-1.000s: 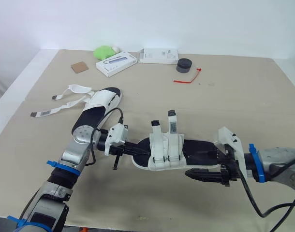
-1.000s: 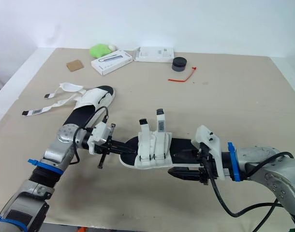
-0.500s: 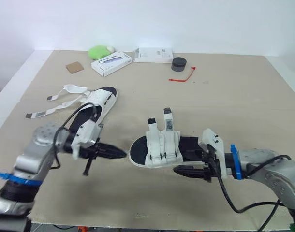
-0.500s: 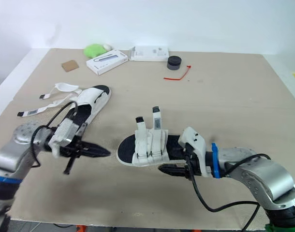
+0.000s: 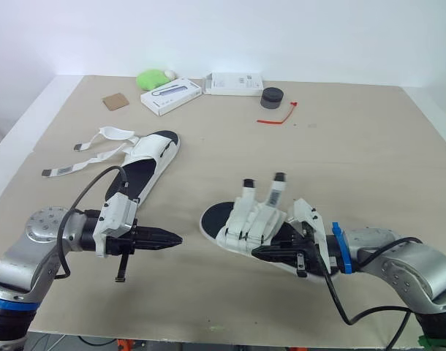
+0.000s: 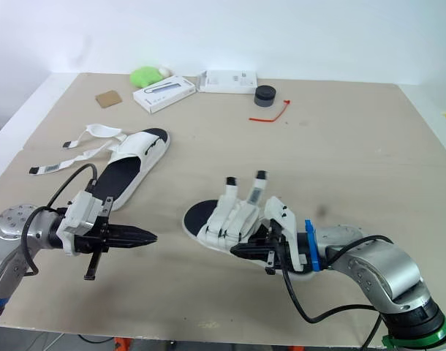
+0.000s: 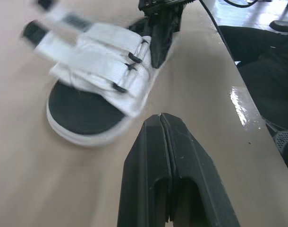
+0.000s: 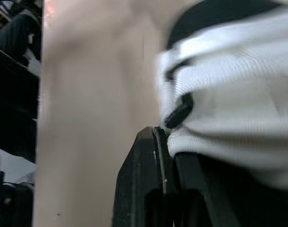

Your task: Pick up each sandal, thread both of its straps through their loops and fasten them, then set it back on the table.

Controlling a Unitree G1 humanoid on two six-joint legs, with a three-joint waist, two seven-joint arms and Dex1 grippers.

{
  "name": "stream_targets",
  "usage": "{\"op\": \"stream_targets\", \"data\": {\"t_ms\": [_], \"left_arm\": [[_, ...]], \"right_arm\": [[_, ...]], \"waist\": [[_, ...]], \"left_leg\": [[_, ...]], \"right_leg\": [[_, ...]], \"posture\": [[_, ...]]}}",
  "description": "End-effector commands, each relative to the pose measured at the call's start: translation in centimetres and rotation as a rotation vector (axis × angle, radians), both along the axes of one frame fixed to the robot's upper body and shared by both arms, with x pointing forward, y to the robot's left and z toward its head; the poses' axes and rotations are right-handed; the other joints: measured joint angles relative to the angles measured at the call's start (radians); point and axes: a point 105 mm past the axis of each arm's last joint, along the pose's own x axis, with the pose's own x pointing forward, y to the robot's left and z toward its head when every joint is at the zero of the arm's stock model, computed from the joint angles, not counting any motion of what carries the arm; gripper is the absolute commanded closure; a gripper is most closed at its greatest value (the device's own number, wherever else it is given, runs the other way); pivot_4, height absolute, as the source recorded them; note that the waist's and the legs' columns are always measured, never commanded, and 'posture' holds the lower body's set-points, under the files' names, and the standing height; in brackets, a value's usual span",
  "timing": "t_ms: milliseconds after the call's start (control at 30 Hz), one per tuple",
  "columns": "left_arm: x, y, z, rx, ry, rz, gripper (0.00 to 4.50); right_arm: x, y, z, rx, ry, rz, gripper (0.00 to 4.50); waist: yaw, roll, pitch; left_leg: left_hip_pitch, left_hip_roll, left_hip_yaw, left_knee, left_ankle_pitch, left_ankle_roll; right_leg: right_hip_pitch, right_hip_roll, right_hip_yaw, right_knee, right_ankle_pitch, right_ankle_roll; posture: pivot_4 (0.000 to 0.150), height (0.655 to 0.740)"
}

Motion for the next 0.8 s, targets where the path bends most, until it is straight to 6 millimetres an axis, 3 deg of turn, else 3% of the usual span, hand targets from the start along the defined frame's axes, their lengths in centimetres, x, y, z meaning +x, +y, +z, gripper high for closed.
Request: {"op": "stream_targets", "data": {"t_ms": [33, 233, 333, 433, 533, 633, 800], "left_arm": [[0.0, -0.4, 1.1, -0.033, -0.043, -0.002, 4.5], [0.4, -0.6, 1.1, -0.053, -0.049, 0.016, 4.5], [0.8, -0.8, 1.1, -0.066, -0.049, 0.026, 4.5], [1.2, -1.0, 1.4, -0.087, -0.052, 0.031, 4.5], [1.8, -1.3, 1.5, -0.1, -0.061, 0.035, 4.5], [2.3, -1.6, 1.7, -0.113, -0.072, 0.034, 4.5], [3.3, -1.8, 2.9, -0.174, -0.107, 0.072, 4.5]], "right_arm": [[0.6, -0.1, 0.9, 0.03, -0.03, -0.026, 4.42], [4.0, -3.0, 3.0, 0.07, -0.113, -0.292, 4.42], [7.6, -7.9, 6.1, 0.085, -0.232, -0.636, 4.42], [9.0, -11.8, 7.5, 0.074, -0.284, -0.886, 4.42], [10.1, -13.8, 6.9, 0.051, -0.279, -1.063, 4.42], [12.1, -15.5, 4.5, 0.035, -0.203, -1.275, 4.42], [13.4, -16.7, 3.0, 0.066, -0.135, -1.39, 4.42]], "waist": [[0.0, 0.0, 0.0], [0.0, 0.0, 0.0], [0.0, 0.0, 0.0], [0.004, 0.0, 0.0], [0.004, 0.0, 0.0], [-0.008, 0.0, 0.0], [-0.006, 0.001, 0.0]], "left_leg": [[0.0, 0.0, 0.0, 0.001, 0.0, 0.0], [0.0, 0.0, 0.0, 0.005, 0.001, -0.002], [0.0, -0.001, 0.0, 0.01, 0.002, -0.002], [0.0, -0.001, 0.0, 0.01, 0.004, -0.002], [0.0, -0.001, 0.0, 0.01, 0.005, -0.001], [0.001, 0.0, 0.001, 0.01, 0.005, -0.001], [0.002, 0.001, 0.004, 0.01, 0.005, 0.0]], "right_leg": [[0.0, 0.0, 0.0, 0.0, 0.0, 0.0], [0.0, 0.0, 0.0, 0.007, 0.001, -0.001], [-0.001, 0.0, 0.001, 0.012, 0.001, 0.0], [-0.001, 0.0, 0.001, 0.013, 0.003, 0.001], [-0.001, 0.001, 0.002, 0.013, 0.006, -0.004], [-0.002, 0.003, 0.003, 0.014, 0.007, -0.006], [-0.003, 0.004, 0.007, 0.016, 0.009, -0.006]], "posture": [[0.15, 0.74], [0.15, 0.74], [0.15, 0.74], [0.15, 0.74], [0.15, 0.74], [0.15, 0.74], [0.15, 0.74]]}}
